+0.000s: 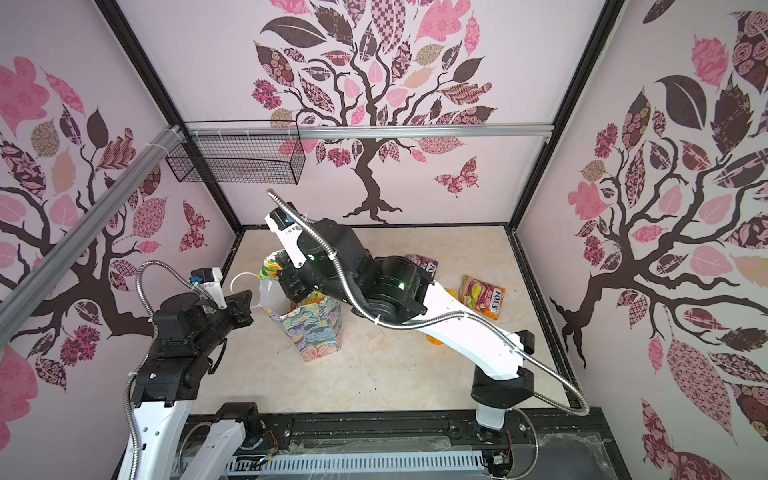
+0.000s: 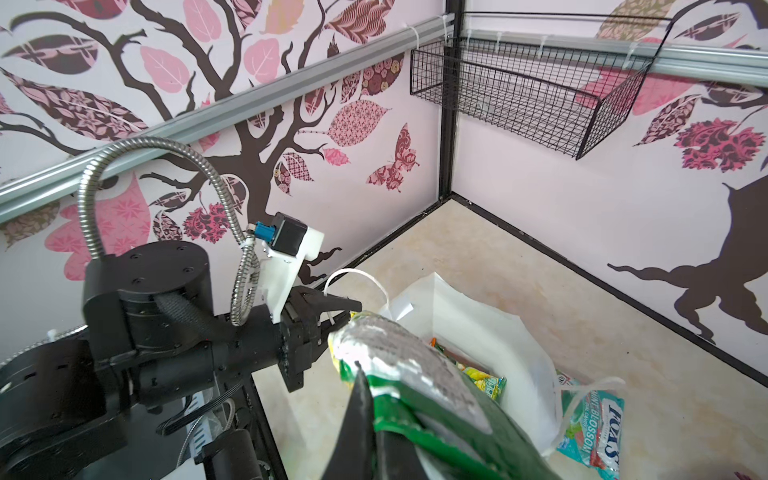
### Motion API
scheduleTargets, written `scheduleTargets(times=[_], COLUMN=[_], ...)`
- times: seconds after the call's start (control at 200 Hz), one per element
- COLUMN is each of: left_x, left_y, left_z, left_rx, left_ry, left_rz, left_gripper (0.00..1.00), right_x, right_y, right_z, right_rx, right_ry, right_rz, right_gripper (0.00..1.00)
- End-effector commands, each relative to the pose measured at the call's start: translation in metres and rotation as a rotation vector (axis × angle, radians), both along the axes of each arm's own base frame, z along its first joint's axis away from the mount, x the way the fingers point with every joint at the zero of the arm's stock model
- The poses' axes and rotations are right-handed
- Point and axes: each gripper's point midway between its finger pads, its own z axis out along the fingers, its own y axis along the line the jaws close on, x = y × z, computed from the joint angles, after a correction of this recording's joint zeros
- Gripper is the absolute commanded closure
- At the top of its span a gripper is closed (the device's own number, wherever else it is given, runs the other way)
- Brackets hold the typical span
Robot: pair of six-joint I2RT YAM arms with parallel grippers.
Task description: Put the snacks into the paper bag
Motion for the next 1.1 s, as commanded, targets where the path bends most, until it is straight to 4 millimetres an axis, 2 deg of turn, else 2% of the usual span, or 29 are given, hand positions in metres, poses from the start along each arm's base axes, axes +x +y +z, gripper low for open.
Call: scheduleTargets(times=[0.0,0.135,0.385,0.835,1.095], left_x=[-0.001,-0.001,-0.001,-0.001,-0.002], left_y=[0.001,0.001,0.001,0.002,0.003], left_z=[0.008,0.009,0.009,0.01,0.009], left_rx=[0.001,0.002,0.005,0.007,0.008], left_ry=[-0.027,-0.031,-0.028,-0.032,-0.028], left_rz=[0.003,0.001,0.005,0.006,0.01], left_gripper=[0.97,0.97,0.97,0.97,0.97], right_x=[0.009,0.02,0.038,0.083,0.087], right_y=[0.009,0.025,0.039,0.052,0.062], right_z=[0.001,-0.017,-0.041,-0.098,-0.117], right_rx=[-0.008,-0.055,-0.09,-0.203,-0.251], right_ry=[-0.03,-0.039,-0.025,0.017,0.009], right_rz=[-0.026,-0.056,-0.069,-0.015,0.03], right_gripper=[1.0,1.0,1.0,1.0,1.0])
